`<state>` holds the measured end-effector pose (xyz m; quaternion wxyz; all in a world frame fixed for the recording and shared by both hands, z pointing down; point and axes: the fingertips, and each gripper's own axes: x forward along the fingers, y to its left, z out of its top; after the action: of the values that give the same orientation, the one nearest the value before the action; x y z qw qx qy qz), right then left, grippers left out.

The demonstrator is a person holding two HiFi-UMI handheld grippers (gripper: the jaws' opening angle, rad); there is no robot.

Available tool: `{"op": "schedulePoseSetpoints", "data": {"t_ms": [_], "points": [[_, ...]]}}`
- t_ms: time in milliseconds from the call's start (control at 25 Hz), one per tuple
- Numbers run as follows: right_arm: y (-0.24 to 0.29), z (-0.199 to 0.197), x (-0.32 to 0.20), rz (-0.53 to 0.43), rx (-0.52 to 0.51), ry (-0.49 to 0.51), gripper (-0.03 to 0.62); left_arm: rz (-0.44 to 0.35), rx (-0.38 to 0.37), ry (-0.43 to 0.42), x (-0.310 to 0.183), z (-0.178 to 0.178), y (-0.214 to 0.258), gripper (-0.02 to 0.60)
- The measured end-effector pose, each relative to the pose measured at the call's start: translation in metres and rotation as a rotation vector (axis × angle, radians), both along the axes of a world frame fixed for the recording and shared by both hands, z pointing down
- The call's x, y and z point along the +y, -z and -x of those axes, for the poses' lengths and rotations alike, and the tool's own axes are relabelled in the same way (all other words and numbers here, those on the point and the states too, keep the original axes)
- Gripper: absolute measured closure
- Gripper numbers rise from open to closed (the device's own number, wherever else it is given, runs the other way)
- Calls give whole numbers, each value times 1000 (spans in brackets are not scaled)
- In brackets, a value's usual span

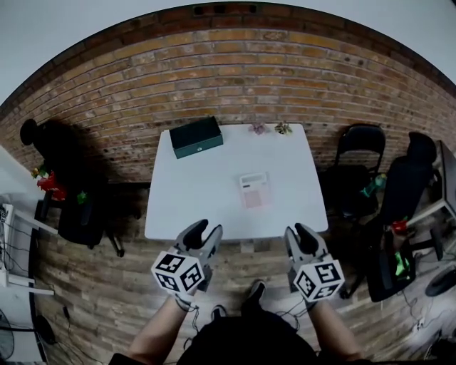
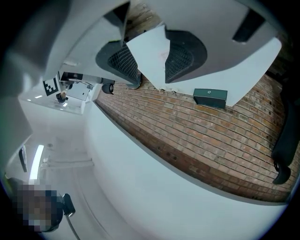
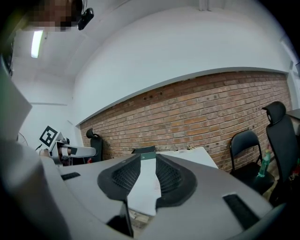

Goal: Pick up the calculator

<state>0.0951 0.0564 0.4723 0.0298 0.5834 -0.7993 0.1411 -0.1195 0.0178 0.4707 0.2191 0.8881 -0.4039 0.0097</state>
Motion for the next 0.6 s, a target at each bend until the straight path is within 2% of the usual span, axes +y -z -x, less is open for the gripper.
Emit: {"op": "schedulePoseSetpoints", "data": {"t_ms": [240, 600], "points": [[-1, -39, -28, -4, -30, 29, 494, -1, -22, 30, -20, -35, 5, 408], [-3, -69, -68, -6, -72, 42, 499, -1, -43, 65, -44, -56, 14, 408]]}}
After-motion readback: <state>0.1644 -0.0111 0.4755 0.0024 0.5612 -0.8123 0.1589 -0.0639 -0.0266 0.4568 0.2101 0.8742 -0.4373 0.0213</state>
